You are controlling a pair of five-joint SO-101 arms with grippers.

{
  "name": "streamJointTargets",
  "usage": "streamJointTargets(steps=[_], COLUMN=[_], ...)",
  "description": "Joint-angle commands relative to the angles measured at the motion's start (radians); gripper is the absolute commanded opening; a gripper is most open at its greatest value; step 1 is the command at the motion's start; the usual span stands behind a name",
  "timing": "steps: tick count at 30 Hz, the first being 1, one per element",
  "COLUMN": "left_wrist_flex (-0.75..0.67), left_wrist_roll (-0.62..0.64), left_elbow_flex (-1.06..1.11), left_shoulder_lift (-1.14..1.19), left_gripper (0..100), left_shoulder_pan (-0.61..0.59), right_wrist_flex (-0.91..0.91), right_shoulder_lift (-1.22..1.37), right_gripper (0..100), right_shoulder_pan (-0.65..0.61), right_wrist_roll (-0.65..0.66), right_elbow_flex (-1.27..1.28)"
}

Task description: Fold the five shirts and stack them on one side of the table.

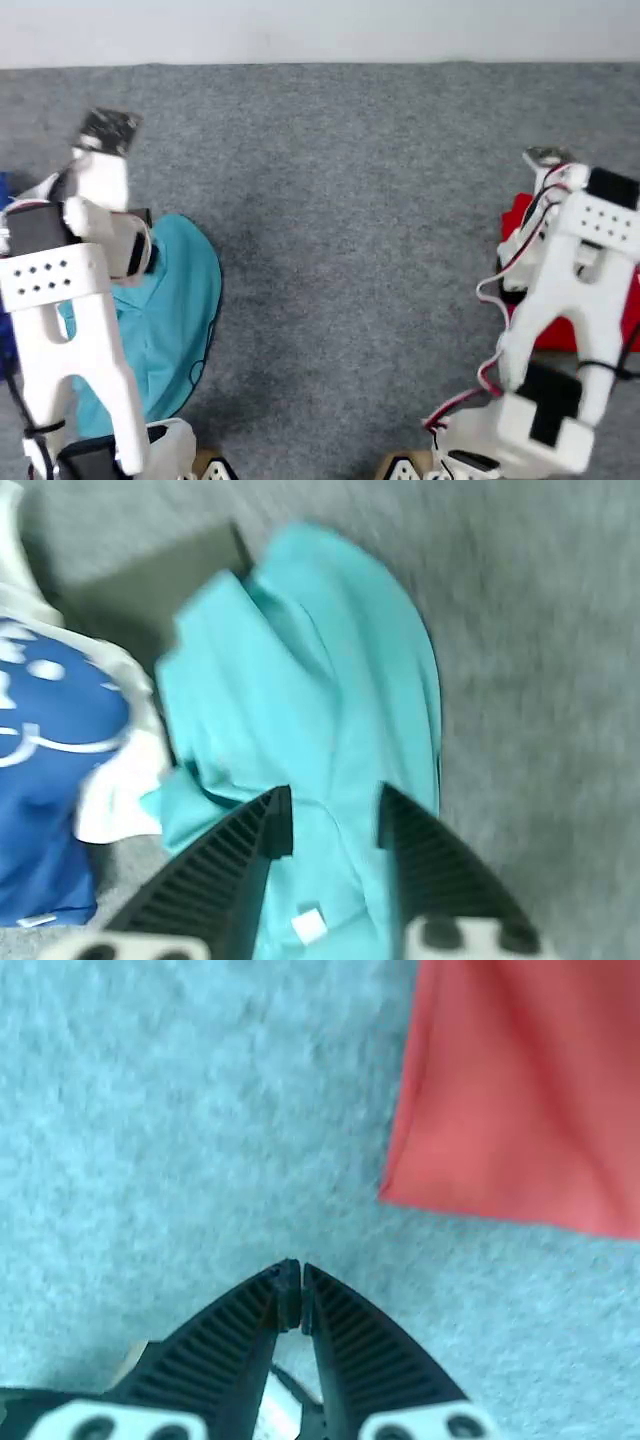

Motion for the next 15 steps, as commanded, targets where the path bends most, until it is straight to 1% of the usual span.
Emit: streamJointTargets(steps=[1,4,6,15], left_wrist_flex=[0.017,-0.011,-0.061,-0.331], left_wrist_roll=[-0.097,-0.184,-0.204,-0.203], left_elbow_flex=[0.099,0.196,0.259,0.504], left_shoulder_lift=[-0.020,-0.020,-0.020,-0.018], left_gripper=[18,18,19,18], left_shoulder_pan=[-0.008,-0.008,-0.008,-0.008], right_wrist_flex=[0.044,0.044,0.044,0.045], right_shoulder_lift=[-0.119,-0.162,-0.180,-0.199], right_gripper=[0.9,0.9,0.9,0.9], right_shoulder_pan=[-0.005,-0.005,-0.005,-0.005], right_wrist_roll=[-0.009,-0.009,-0.009,-0.009], right_elbow_flex=[0.081,0.157,0.186,0.222])
